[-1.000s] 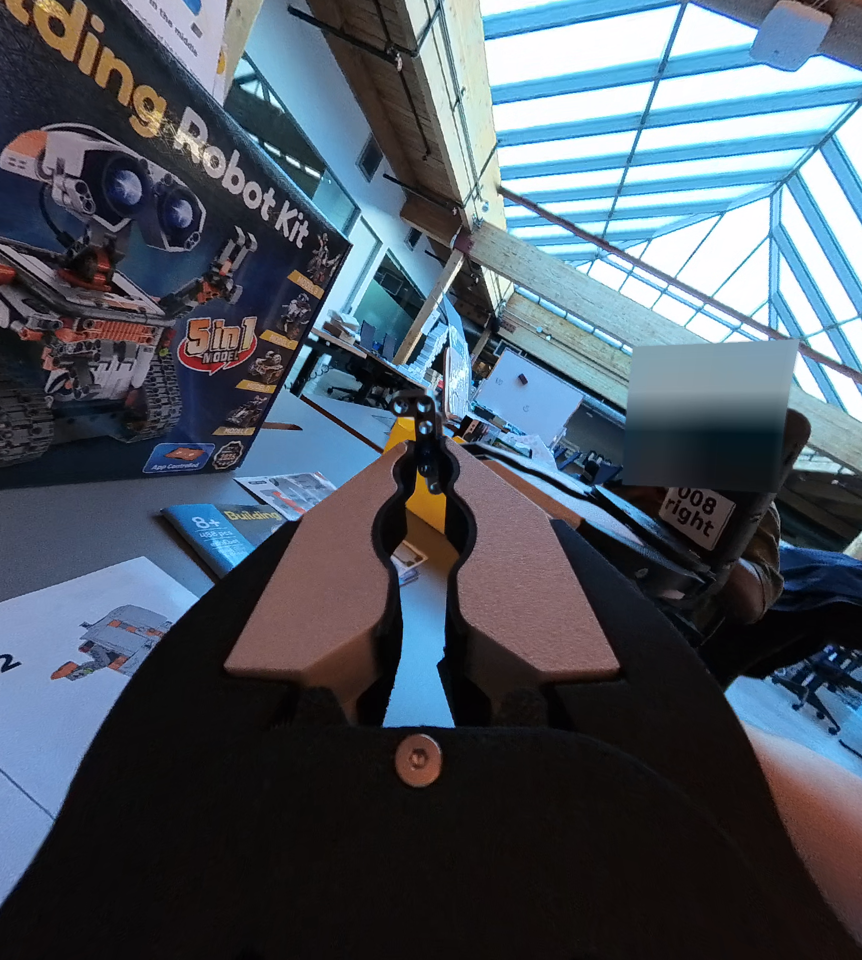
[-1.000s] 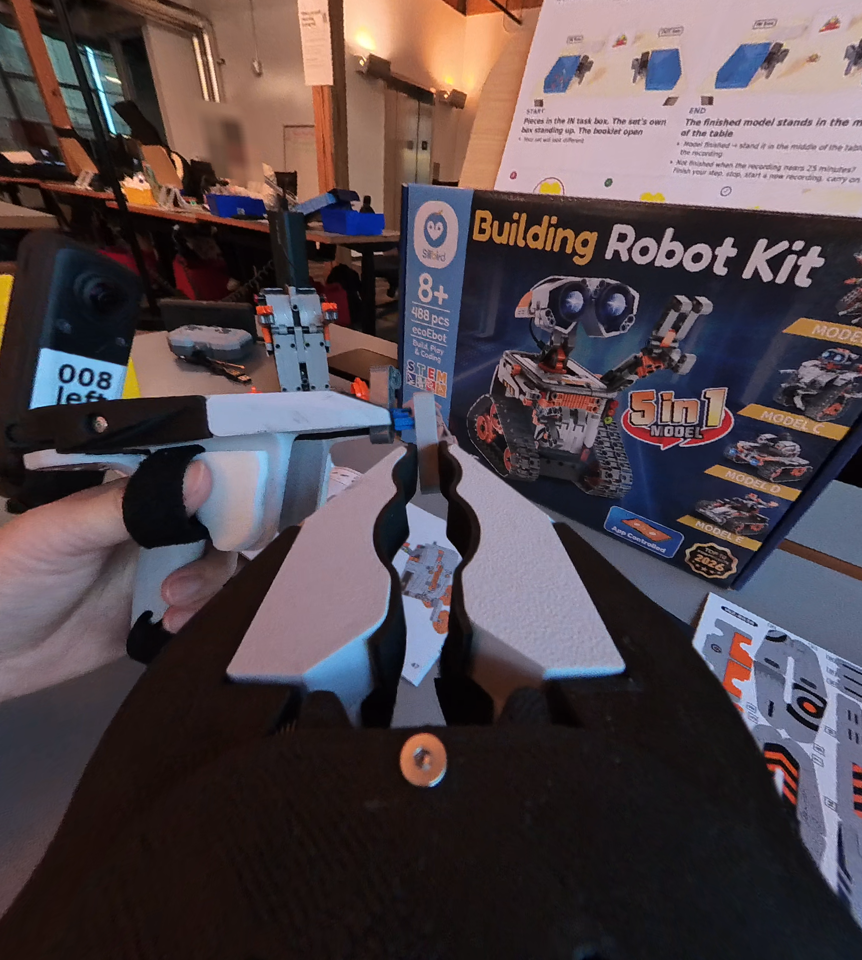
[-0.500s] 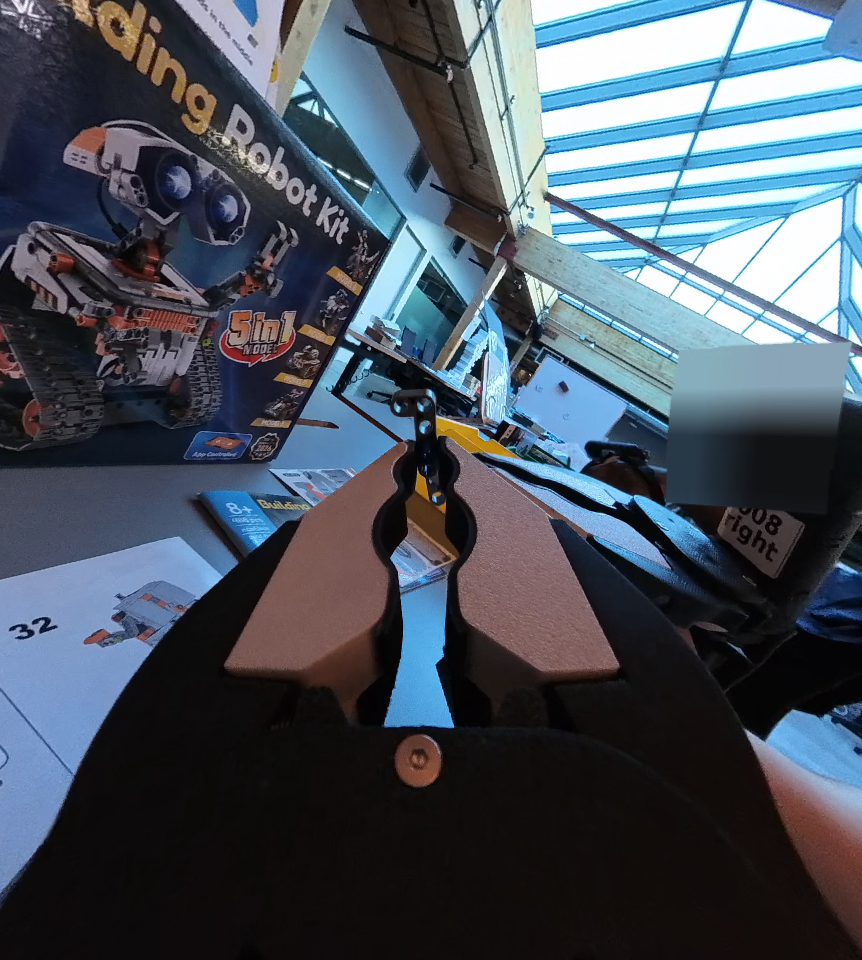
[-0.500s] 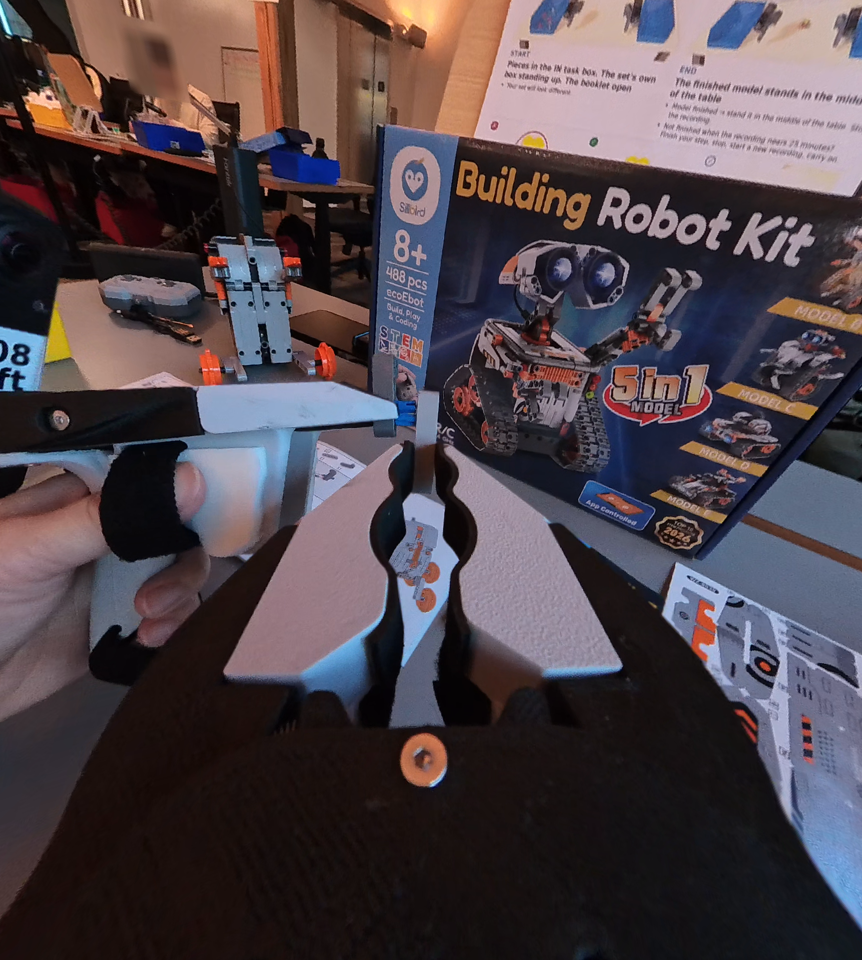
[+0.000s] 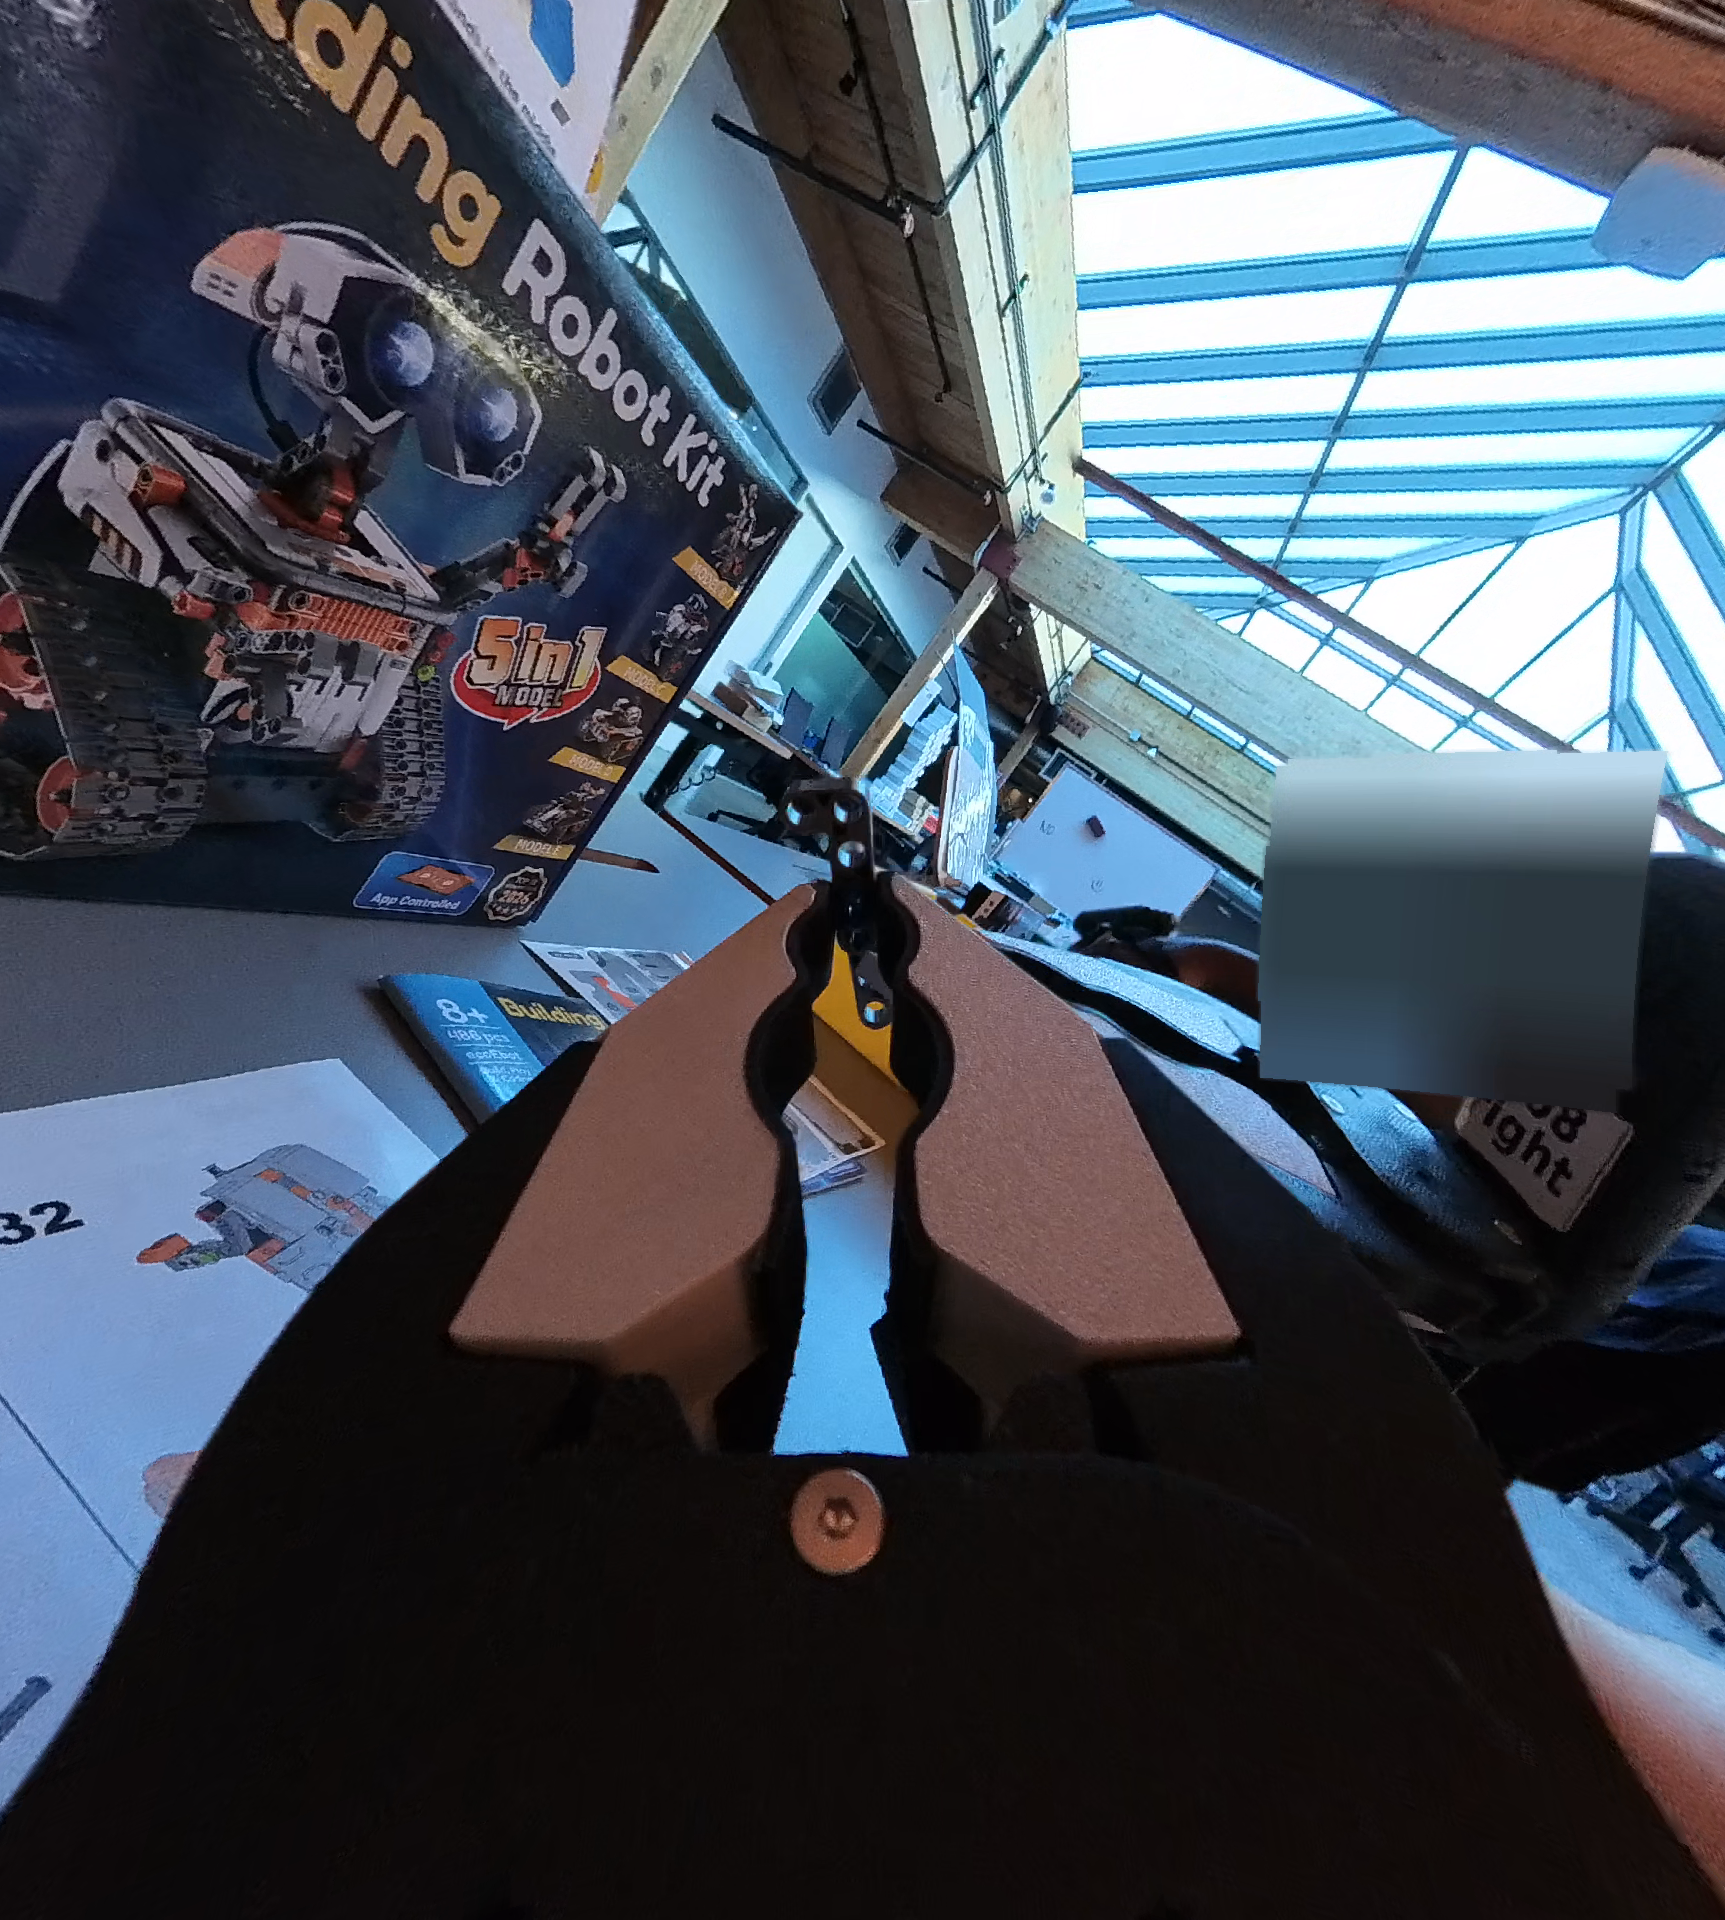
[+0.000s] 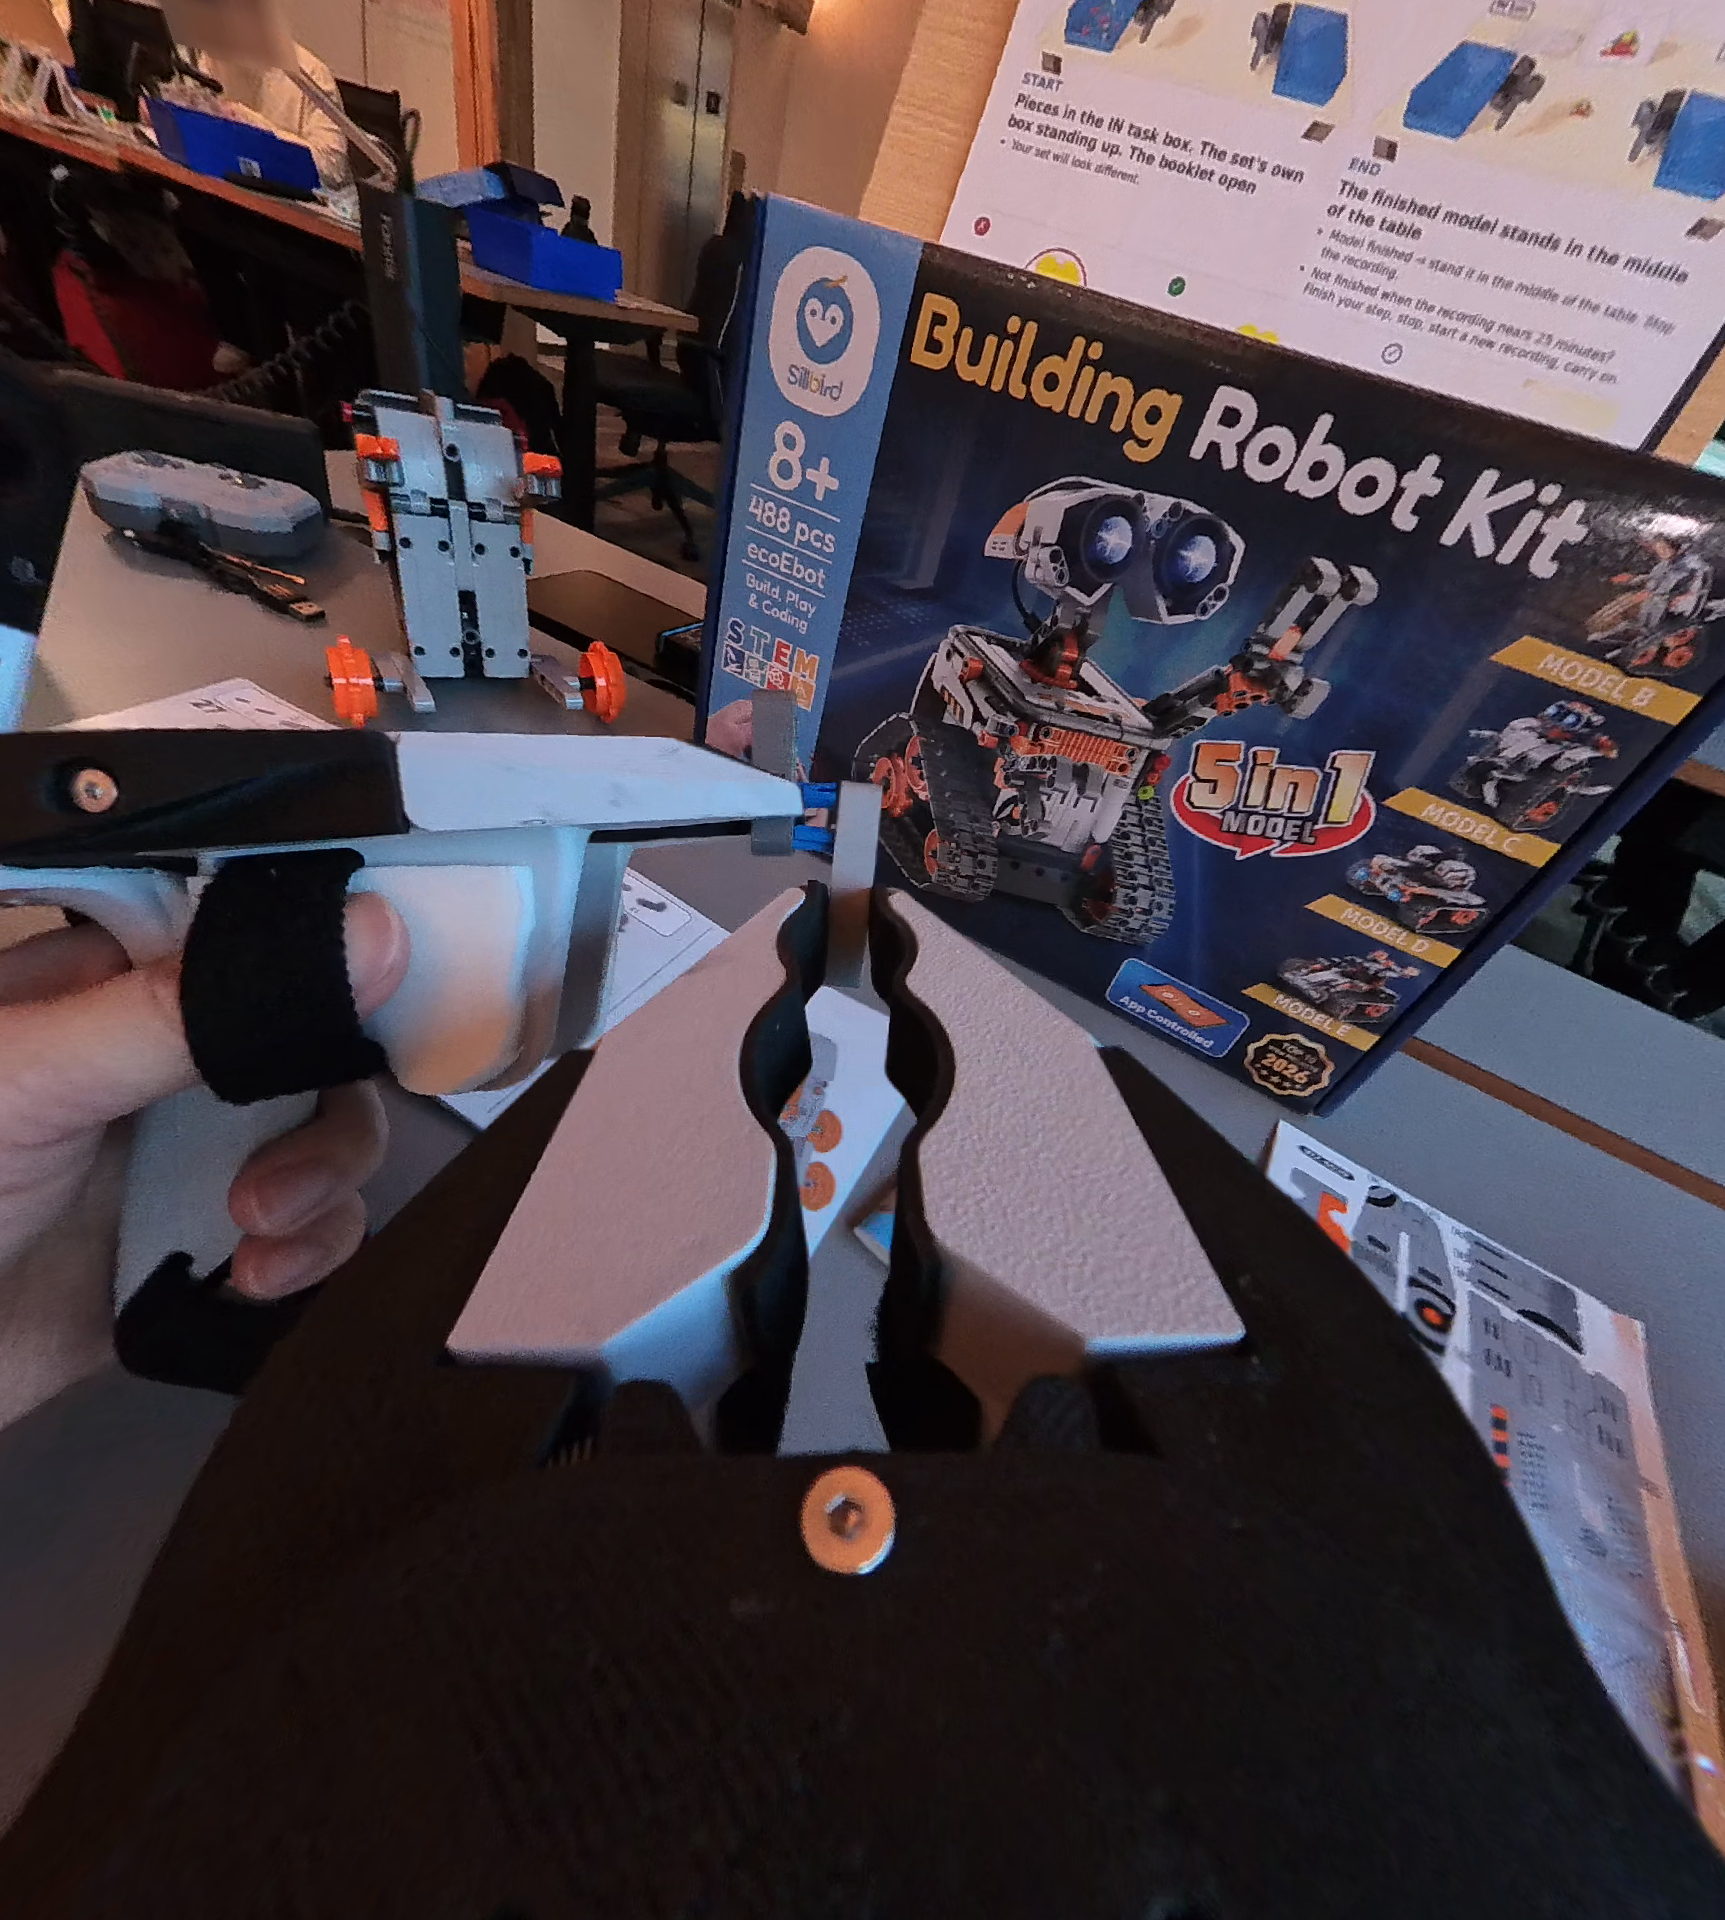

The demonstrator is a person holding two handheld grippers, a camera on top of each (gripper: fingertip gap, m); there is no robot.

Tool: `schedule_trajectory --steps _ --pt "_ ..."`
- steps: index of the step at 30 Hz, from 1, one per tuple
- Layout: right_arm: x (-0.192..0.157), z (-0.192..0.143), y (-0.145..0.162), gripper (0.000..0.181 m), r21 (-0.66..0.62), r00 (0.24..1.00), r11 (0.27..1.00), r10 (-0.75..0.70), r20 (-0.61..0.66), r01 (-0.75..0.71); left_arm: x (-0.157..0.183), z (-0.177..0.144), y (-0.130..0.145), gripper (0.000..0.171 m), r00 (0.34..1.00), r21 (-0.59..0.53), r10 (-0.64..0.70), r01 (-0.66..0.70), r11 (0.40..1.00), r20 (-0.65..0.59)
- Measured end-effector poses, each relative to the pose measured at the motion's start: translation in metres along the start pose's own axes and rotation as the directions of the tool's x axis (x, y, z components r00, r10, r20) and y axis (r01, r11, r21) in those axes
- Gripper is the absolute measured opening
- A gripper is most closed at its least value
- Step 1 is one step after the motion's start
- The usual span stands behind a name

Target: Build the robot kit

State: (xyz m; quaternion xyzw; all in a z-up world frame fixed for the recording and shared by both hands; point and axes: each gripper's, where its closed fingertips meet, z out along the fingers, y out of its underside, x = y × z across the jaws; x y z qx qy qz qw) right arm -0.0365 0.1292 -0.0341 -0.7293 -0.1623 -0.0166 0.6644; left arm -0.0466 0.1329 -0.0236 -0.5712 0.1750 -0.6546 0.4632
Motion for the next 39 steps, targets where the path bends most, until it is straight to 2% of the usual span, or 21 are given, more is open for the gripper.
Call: schedule_trajectory --steps 5,12,19,24,33,39 --pt "0.005 -0.002 0.001 0.006 0.006 0.998 0.998 -0.065 -0.005 0.065 0.002 0.003 0.006 0.004 1.000 -0.047 0.016 -0.016 0.999 -0.003" --pt "0.000 -0.003 -0.002 0.006 0.027 0.995 0.995 -0.100 0.007 0.100 0.003 0.001 0.001 0.004 1.000 -0.026 0.025 -0.025 0.999 -0.002" --pt "-0.001 -0.003 -0.001 0.006 0.039 0.999 0.999 -0.039 0.022 0.038 0.002 0.001 0.002 0.004 1.000 -0.025 -0.024 0.024 0.999 0.000" --pt "-0.005 -0.001 -0.001 0.006 0.044 0.992 0.992 -0.122 -0.005 0.122 -0.001 -0.002 -0.001 0.004 0.990 -0.005 -0.142 0.142 0.990 -0.021" --pt "-0.007 -0.001 -0.008 0.006 0.065 0.984 0.983 -0.169 -0.050 0.172 0.003 -0.003 -0.007 0.004 0.998 0.032 -0.055 0.056 0.998 -0.017" --pt "-0.008 -0.001 -0.009 0.005 0.087 0.969 0.966 -0.241 -0.050 0.245 0.004 -0.004 -0.008 0.004 0.998 0.026 -0.062 0.062 0.998 -0.023"
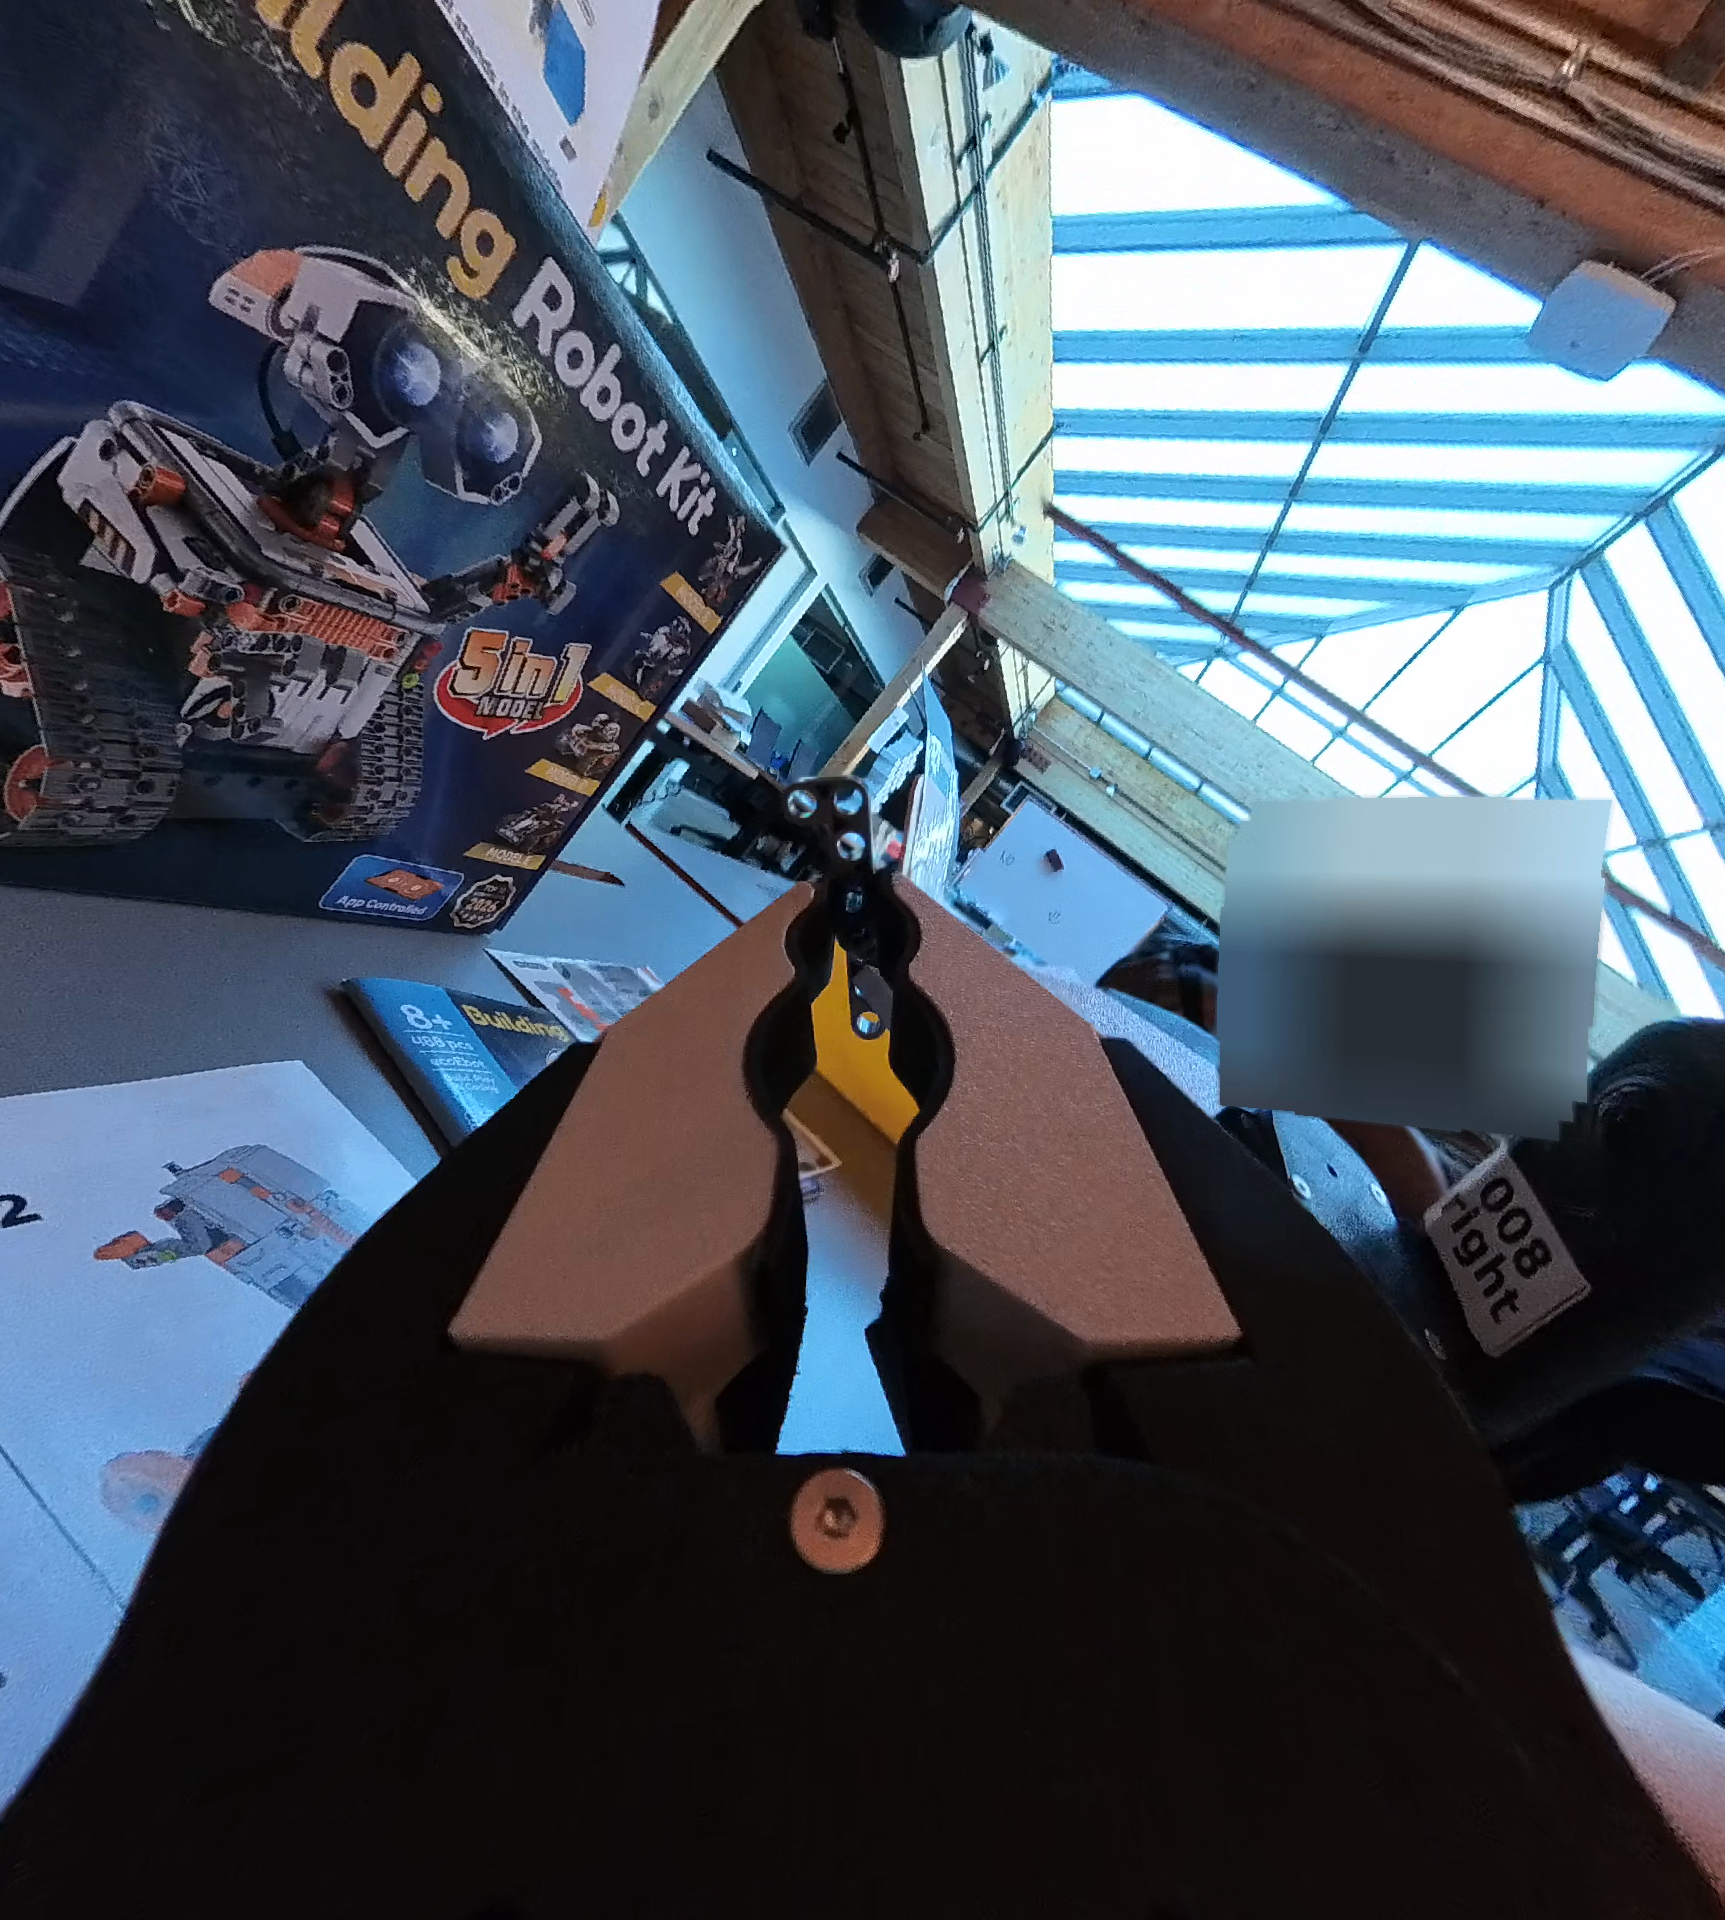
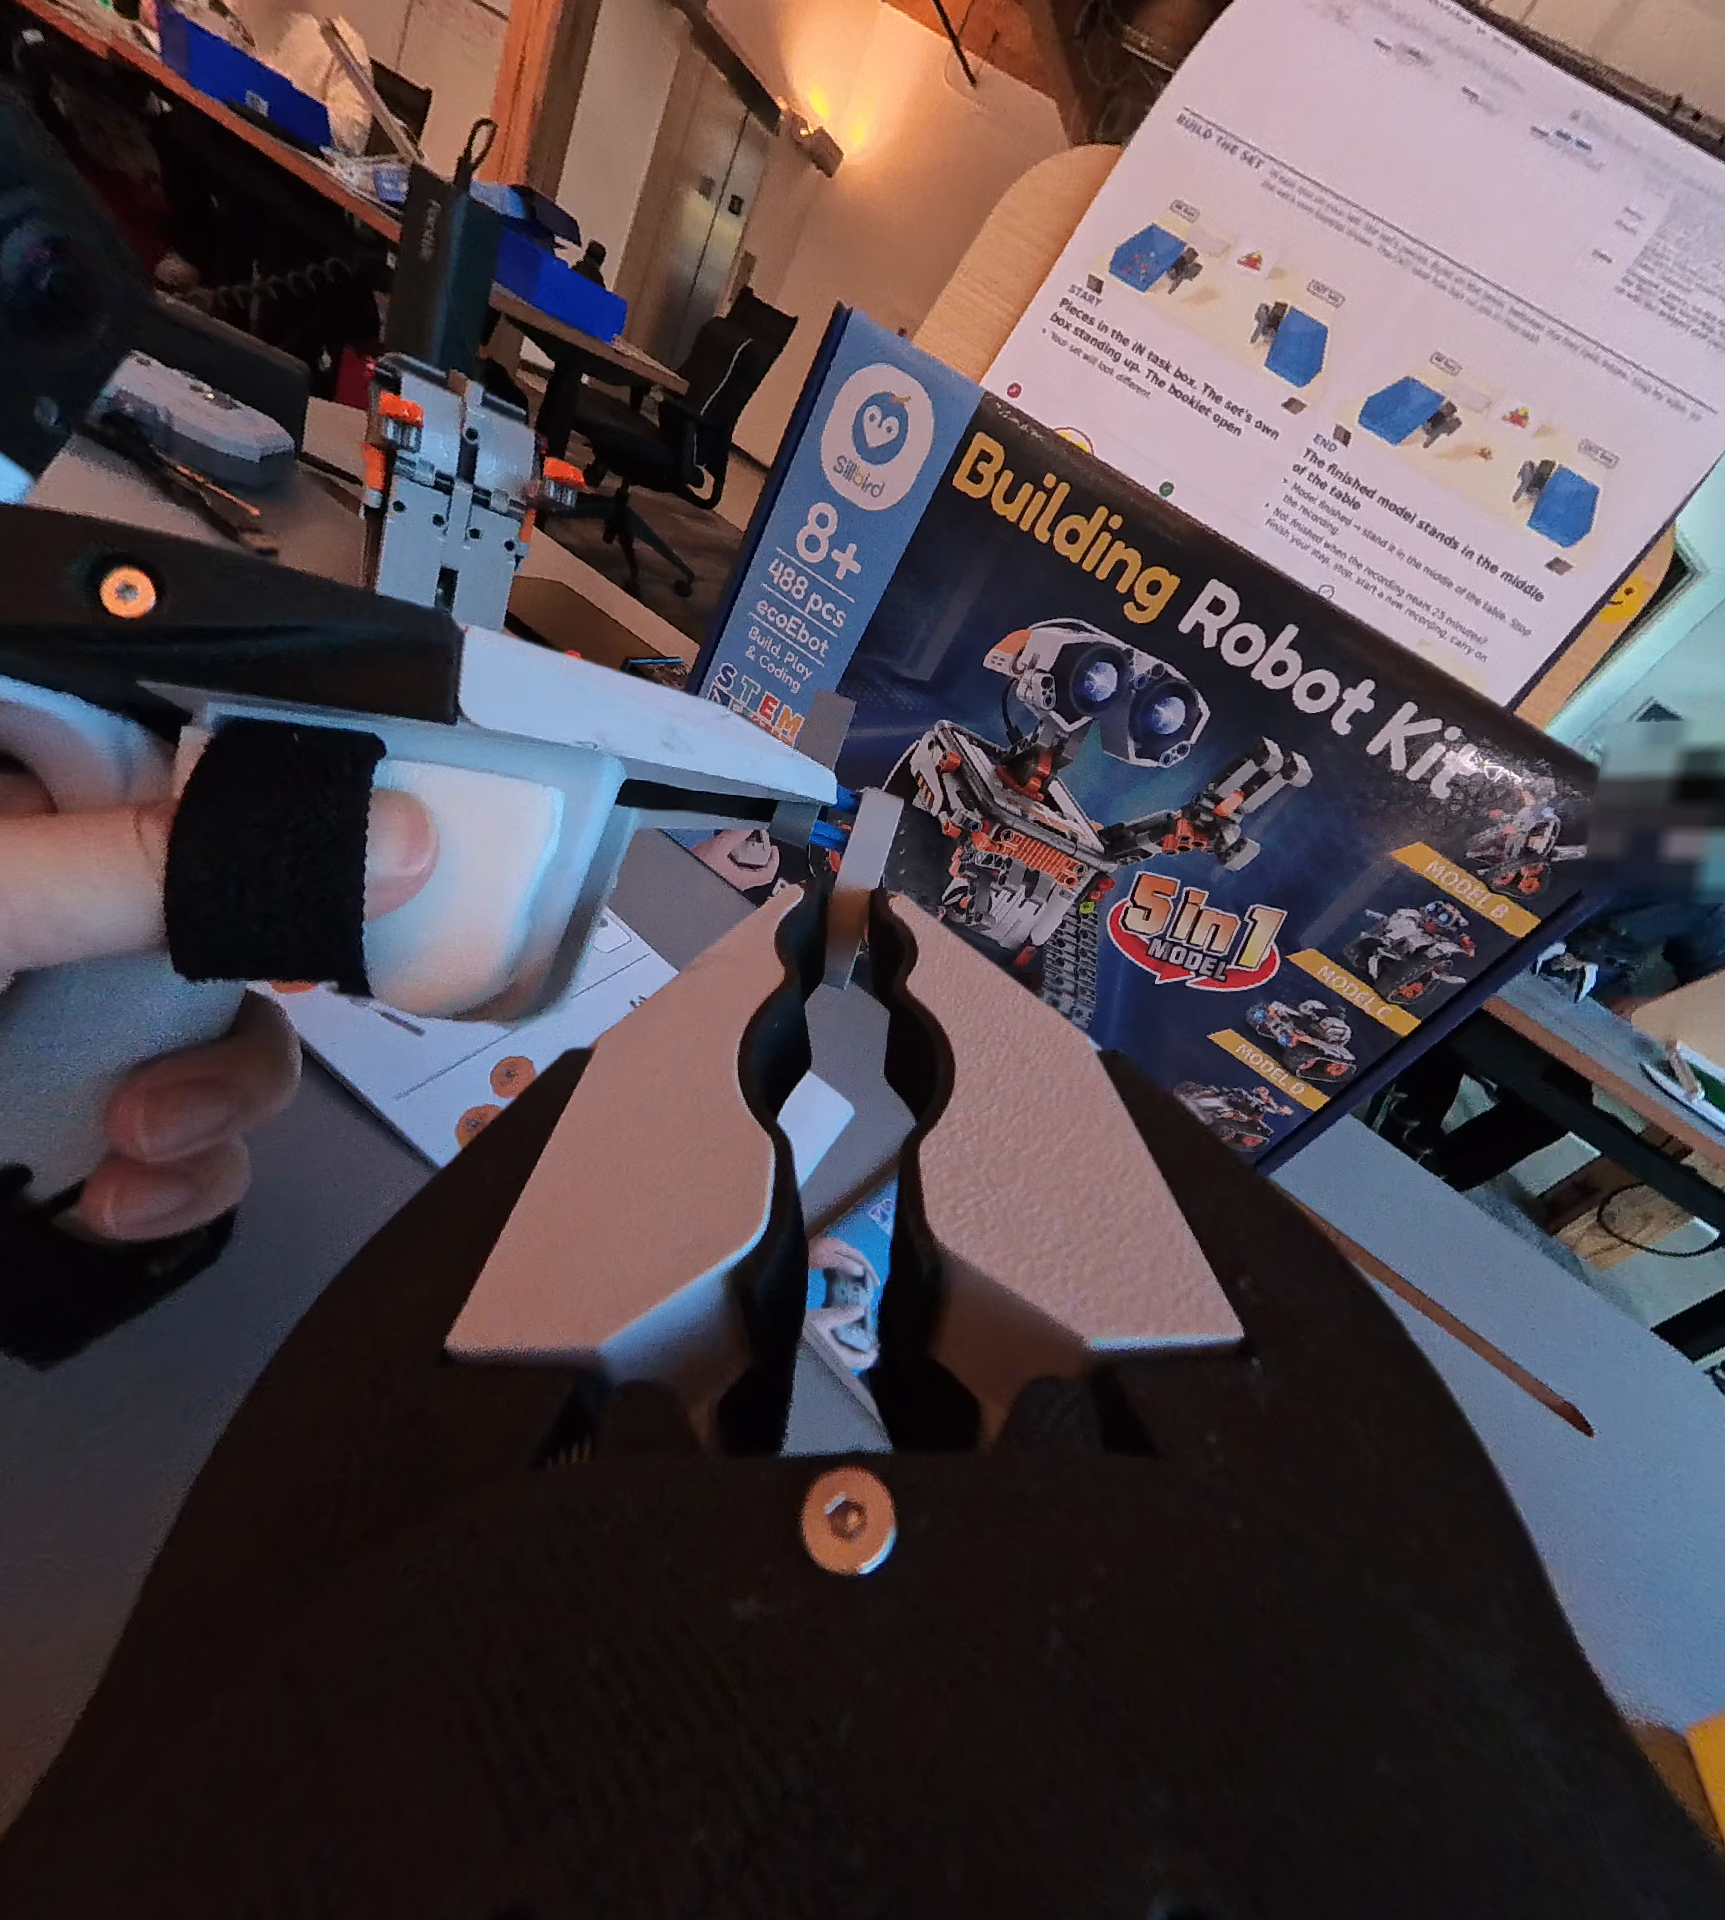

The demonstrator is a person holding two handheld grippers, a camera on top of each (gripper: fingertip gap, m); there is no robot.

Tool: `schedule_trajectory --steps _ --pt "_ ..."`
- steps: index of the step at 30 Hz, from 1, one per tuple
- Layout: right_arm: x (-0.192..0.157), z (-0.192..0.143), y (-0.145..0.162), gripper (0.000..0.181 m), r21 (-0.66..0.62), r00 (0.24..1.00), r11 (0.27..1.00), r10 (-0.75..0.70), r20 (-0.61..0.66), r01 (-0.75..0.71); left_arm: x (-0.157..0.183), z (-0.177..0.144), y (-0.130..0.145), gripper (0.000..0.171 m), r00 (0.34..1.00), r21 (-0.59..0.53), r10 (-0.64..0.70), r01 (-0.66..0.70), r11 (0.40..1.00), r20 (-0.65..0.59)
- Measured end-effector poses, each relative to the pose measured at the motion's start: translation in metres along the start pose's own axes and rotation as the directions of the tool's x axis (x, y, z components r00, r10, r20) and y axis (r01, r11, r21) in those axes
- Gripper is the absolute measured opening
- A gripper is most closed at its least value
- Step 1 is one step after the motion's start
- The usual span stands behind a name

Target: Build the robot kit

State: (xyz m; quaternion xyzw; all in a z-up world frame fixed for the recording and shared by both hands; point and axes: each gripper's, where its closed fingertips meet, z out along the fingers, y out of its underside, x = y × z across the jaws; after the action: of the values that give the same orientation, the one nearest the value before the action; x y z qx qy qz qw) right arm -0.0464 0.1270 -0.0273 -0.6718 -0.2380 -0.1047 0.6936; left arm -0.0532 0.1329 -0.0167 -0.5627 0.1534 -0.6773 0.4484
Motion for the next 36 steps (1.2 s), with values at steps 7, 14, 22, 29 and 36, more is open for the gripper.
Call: schedule_trajectory --steps 7,14,22,29,36 --pt "0.002 -0.005 0.002 0.006 0.038 0.999 0.999 -0.009 0.050 0.007 0.004 0.003 0.006 0.005 0.999 -0.072 0.024 -0.026 0.997 -0.027" --pt "0.000 -0.005 -0.002 0.005 0.059 0.999 0.998 -0.021 0.044 0.019 0.004 0.001 0.004 0.005 0.999 -0.083 0.042 -0.045 0.996 -0.029" --pt "-0.003 -0.003 -0.009 0.006 0.063 1.000 0.998 0.012 0.001 -0.012 -0.001 -0.001 0.000 0.005 1.000 -0.028 -0.008 0.008 1.000 0.000" --pt "-0.026 -0.001 -0.013 0.000 0.040 0.994 0.995 -0.097 0.055 0.095 0.004 0.006 0.010 0.004 0.995 -0.055 -0.076 0.073 0.996 -0.057" --pt "-0.003 -0.006 0.019 0.000 -0.083 0.981 0.995 0.072 0.179 -0.058 -0.026 -0.010 -0.010 0.004 0.992 0.002 -0.118 0.118 0.993 0.038"
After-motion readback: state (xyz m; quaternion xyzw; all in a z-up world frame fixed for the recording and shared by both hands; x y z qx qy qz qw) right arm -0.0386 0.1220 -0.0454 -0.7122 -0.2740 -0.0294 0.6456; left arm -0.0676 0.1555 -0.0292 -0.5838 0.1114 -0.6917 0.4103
